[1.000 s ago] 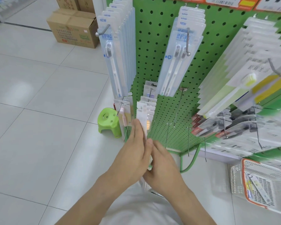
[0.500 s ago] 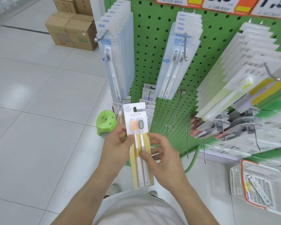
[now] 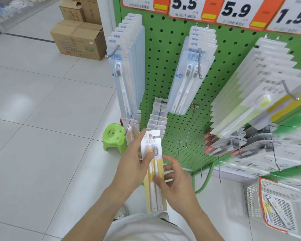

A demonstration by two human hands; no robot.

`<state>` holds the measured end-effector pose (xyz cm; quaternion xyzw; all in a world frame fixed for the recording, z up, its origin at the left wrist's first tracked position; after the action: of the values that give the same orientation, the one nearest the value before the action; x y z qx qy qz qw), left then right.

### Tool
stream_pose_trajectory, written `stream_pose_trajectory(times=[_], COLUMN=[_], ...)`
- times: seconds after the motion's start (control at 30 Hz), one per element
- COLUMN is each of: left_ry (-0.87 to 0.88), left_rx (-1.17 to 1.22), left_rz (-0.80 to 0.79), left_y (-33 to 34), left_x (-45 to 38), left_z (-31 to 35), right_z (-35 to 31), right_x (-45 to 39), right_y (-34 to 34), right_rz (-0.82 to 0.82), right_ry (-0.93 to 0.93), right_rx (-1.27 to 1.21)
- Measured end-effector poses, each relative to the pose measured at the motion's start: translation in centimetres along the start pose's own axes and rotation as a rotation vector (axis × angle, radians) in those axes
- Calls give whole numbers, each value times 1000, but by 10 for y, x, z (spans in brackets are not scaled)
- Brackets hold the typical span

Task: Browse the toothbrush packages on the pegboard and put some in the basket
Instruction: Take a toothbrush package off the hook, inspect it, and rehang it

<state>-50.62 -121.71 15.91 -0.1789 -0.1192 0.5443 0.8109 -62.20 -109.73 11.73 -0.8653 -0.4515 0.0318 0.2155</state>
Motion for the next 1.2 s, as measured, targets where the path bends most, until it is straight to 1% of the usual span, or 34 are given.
stream_pose_trajectory(times=[0.27,0.37,0.53,0.7,0.8,0.9,0.97,1.03,1.2], left_ry=[61,107,101,90,109,121,150,190,216], left_rx=[-183,-210,-217,-297,-338,-386,-446,-508,-512], left_rz=[-76,-83,-94,-90,-67,-65,-77,-94,-132], left_y=[13,17,23,26,25,26,28,30,28], left_x=[-10,-15,-20,-23,-25,-30,-35,-38,-36], left_z=[-14,-20,-23,-25,-22,-20,-22,-24,-18], right_z=[11,13,14,9,-3,-27,-41,-48,-48], right_x=[-3,-5,-8,-19,-32,-48,-60,-73,-93], right_y=[3,4,4,2,-3,-11,-13,-12,-8], right_rz=[-19,-7,-26,-49,19,179,254,267,269], right_ry=[28,28,71,47,-1,-137,-227,-274,-306], right_rx=[7,15,46,178,262,206,173,168,226])
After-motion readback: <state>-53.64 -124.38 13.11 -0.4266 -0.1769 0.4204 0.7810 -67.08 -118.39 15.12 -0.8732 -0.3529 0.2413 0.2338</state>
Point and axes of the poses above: each hand's wrist, its own x-axis away from the middle knuckle, its own y-axis out of the palm, z = x × y, the point moved 2 cm from there along -x, towards the middle knuckle, and after that the axes turned 8 degrees about z, right-handed, at the moved point
